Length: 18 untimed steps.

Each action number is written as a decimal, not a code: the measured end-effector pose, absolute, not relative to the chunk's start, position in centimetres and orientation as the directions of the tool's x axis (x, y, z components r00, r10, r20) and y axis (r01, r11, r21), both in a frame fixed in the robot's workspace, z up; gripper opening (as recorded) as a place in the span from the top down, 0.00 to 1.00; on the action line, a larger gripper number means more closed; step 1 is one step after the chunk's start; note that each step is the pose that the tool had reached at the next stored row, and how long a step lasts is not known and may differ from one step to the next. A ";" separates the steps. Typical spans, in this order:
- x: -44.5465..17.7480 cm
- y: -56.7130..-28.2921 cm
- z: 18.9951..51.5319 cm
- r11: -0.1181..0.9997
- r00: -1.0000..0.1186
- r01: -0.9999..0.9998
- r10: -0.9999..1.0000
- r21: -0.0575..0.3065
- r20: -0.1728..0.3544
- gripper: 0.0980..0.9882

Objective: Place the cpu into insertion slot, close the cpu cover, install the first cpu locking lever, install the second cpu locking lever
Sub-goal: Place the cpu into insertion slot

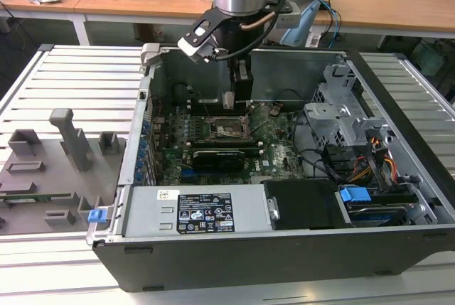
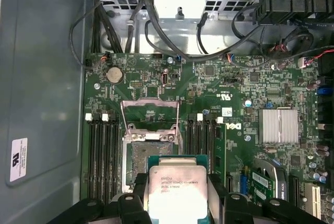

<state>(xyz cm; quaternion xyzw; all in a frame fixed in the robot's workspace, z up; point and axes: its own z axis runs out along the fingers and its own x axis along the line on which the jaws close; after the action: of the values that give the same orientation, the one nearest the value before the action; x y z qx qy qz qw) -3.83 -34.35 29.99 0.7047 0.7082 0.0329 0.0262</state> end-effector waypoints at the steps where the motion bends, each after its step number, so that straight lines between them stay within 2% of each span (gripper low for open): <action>1: -3.8 -34.4 30.0 0.004 -0.005 0.997 1.000 0.083 0.009 0.51; 18: -4.0 -34.3 28.5 0.001 -0.002 0.996 1.000 0.084 0.009 0.51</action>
<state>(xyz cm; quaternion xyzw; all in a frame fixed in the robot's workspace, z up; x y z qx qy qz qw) -4.03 -34.34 28.47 0.7061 0.7069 0.0329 0.0263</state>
